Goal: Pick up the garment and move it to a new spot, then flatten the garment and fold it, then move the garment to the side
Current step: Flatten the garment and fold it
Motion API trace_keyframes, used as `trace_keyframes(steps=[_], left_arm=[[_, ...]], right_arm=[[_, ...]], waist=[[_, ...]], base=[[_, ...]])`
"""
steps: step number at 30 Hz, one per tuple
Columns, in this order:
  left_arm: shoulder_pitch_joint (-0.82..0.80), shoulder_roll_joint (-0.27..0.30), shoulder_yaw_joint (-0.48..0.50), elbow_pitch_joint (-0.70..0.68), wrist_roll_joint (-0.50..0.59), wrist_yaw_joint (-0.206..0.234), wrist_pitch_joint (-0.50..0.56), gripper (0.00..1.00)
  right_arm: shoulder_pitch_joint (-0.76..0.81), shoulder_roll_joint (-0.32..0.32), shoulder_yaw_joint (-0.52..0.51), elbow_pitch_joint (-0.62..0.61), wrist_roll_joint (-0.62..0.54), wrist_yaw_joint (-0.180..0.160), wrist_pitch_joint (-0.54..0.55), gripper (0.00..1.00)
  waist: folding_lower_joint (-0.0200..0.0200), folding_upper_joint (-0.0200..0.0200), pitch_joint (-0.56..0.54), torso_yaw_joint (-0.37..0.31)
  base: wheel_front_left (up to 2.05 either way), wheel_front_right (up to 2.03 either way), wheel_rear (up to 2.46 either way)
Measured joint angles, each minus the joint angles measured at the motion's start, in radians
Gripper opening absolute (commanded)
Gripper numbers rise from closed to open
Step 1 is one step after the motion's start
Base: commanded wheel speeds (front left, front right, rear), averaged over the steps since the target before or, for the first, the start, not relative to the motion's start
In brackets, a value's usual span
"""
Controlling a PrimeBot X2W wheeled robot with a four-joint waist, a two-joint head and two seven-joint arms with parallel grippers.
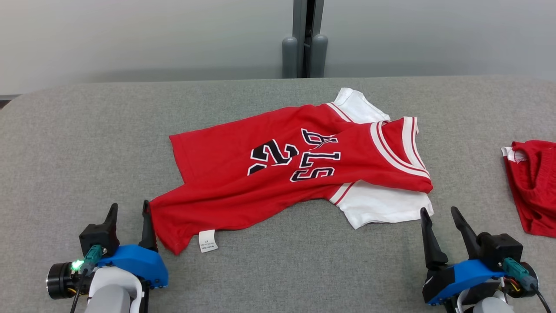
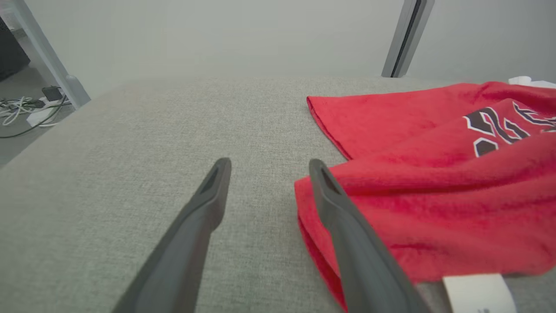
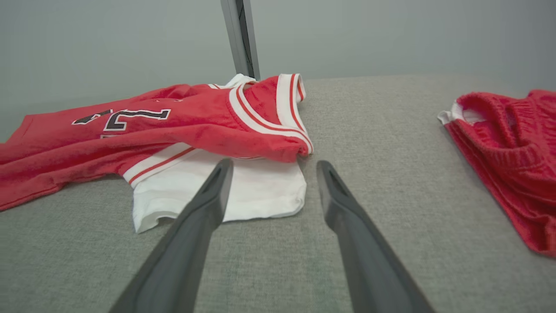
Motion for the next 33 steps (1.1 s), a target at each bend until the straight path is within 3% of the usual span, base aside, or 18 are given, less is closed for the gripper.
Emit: trace_keyframes(steps=[17, 26, 33], left_arm=[[0.283, -0.089, 0.038, -0.224, 0.075, -0.014, 0.0, 1.0], [0.318, -0.095, 0.028, -0.23, 0.075, -0.025, 0.0, 1.0], [0.288, -0.095, 0.011, -0.179, 0.037, -0.069, 0.0, 1.0]], right_arm=[[0.085, 0.0, 0.012, -0.052, -0.014, 0.0, 0.0, 1.0], [0.11, 0.0, 0.012, -0.038, -0.022, 0.0, 0.0, 1.0], [0.1, 0.0, 0.018, -0.037, -0.022, 0.0, 0.0, 1.0]], waist=[[-0.0001, 0.0, -0.137, 0.022], [-0.0001, 0.0, -0.148, 0.025], [-0.0001, 0.0, -0.105, 0.014]], base=[[0.0, 0.0, 0.0], [0.0, 0.0, 0.0], [0.0, 0.0, 0.0]])
